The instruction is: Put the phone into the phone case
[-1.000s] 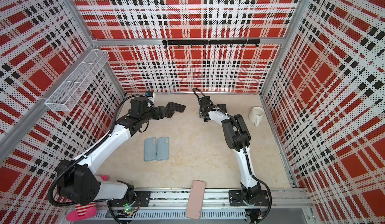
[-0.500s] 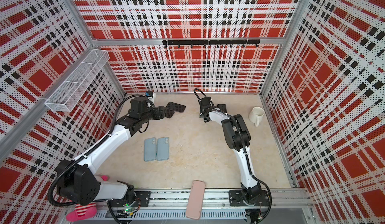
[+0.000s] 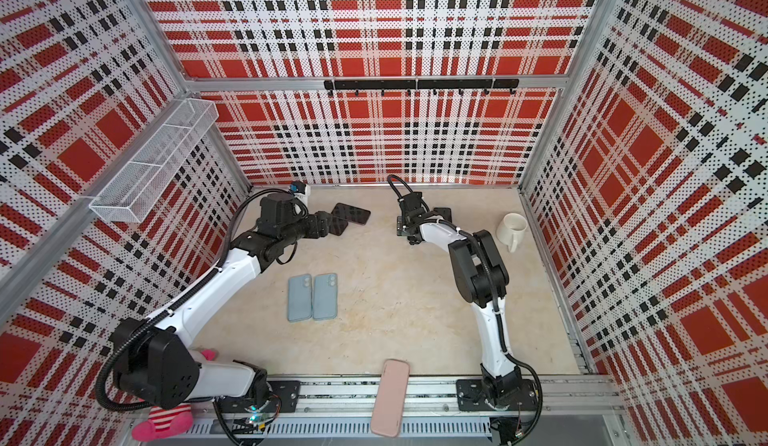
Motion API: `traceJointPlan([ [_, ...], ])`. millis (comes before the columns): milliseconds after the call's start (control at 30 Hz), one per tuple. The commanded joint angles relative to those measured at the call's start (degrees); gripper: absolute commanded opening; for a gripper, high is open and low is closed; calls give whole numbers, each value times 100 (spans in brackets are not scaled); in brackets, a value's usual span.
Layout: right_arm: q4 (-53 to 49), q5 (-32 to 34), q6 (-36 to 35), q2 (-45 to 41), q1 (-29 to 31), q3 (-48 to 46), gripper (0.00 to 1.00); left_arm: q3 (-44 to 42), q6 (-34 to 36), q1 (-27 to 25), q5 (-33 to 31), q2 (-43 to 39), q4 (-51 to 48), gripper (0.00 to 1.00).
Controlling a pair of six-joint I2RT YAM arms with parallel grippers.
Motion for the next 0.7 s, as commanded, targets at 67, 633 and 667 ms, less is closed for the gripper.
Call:
traceJointPlan([
  [67,48,-209,-134,-1308,248,-592,100,-21,109,52,-11,115,39,76],
  [633,-323,-1827,-585,-5173,316,-4392,97,-862,151,-245,-105,200,-1920,74],
  [667,-363,-1925,-559,-5269,309,-4496,95,-870,93,-339,-260,242,-2005,74],
])
